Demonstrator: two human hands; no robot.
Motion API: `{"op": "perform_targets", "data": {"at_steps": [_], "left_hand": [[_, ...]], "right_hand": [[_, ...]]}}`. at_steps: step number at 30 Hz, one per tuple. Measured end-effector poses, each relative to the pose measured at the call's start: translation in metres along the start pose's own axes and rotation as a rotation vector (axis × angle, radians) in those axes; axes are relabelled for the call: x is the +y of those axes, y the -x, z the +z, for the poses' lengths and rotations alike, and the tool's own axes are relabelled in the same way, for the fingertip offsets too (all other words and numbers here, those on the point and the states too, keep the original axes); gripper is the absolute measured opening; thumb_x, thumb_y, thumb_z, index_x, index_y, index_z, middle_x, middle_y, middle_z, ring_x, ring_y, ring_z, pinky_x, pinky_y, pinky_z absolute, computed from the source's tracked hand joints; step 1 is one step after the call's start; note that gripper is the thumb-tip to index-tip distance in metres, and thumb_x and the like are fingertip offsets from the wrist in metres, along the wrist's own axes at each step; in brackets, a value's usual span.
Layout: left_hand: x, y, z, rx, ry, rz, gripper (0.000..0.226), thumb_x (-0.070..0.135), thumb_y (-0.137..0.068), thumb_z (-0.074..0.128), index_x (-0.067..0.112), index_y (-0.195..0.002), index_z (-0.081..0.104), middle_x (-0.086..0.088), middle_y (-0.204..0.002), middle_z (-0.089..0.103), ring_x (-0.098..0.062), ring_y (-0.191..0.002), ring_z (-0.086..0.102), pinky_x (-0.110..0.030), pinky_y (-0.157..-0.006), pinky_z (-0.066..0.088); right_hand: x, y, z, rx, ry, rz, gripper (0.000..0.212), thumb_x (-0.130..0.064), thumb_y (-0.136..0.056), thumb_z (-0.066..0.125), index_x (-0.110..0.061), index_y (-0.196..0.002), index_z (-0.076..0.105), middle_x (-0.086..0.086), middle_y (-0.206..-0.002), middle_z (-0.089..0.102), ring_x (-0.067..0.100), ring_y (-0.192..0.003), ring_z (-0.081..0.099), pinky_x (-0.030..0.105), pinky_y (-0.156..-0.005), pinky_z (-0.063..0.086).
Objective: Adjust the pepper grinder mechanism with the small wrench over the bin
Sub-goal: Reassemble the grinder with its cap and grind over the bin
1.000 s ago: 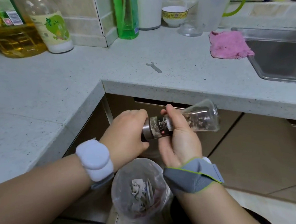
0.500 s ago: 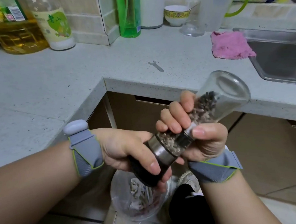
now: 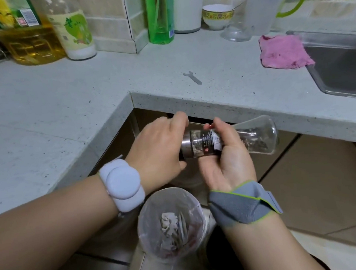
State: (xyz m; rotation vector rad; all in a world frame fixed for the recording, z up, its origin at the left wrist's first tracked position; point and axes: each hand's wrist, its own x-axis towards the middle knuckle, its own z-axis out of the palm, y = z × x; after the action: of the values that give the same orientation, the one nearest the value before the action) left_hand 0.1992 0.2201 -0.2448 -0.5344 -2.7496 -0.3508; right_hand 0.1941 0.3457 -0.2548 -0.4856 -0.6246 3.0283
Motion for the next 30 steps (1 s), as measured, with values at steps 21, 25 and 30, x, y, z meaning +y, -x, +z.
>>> {"op": "perform_targets", "data": {"at_steps": [21, 25, 30], "left_hand": [[0.005, 0.006, 0.005, -0.107, -0.135, -0.001, 0.08, 0.019, -0.06, 0.083, 0.014, -0.127, 0.04, -0.005, -0.091, 0.061, -0.025, -0.081, 0.057, -0.04, -0.065, 0.053], [-0.003, 0.003, 0.007, -0.079, -0.008, -0.041, 0.079, 0.022, -0.056, 0.084, 0.019, -0.122, 0.039, 0.001, -0.087, 0.062, -0.018, -0.073, 0.059, -0.037, -0.059, 0.055], [-0.004, -0.006, 0.003, -0.572, 0.596, -0.452, 0.062, 0.022, -0.057, 0.086, 0.02, -0.109, 0.052, 0.002, -0.094, 0.066, -0.015, -0.081, 0.065, -0.032, -0.073, 0.055]], "right_hand": [[0.008, -0.003, -0.005, 0.145, -0.091, 0.098, 0.015, -0.009, -0.087, 0.067, -0.013, -0.077, 0.056, 0.002, -0.069, 0.059, 0.01, -0.067, 0.059, 0.027, -0.057, 0.056], [0.003, -0.003, -0.004, 0.098, -0.035, 0.087, 0.014, -0.01, -0.086, 0.069, -0.013, -0.081, 0.057, 0.003, -0.071, 0.059, 0.012, -0.069, 0.058, 0.028, -0.062, 0.055], [-0.011, 0.001, -0.01, -0.059, 0.119, 0.197, 0.012, 0.007, -0.084, 0.054, -0.002, -0.091, 0.057, 0.015, -0.085, 0.059, 0.021, -0.083, 0.061, 0.035, -0.087, 0.05]]}}
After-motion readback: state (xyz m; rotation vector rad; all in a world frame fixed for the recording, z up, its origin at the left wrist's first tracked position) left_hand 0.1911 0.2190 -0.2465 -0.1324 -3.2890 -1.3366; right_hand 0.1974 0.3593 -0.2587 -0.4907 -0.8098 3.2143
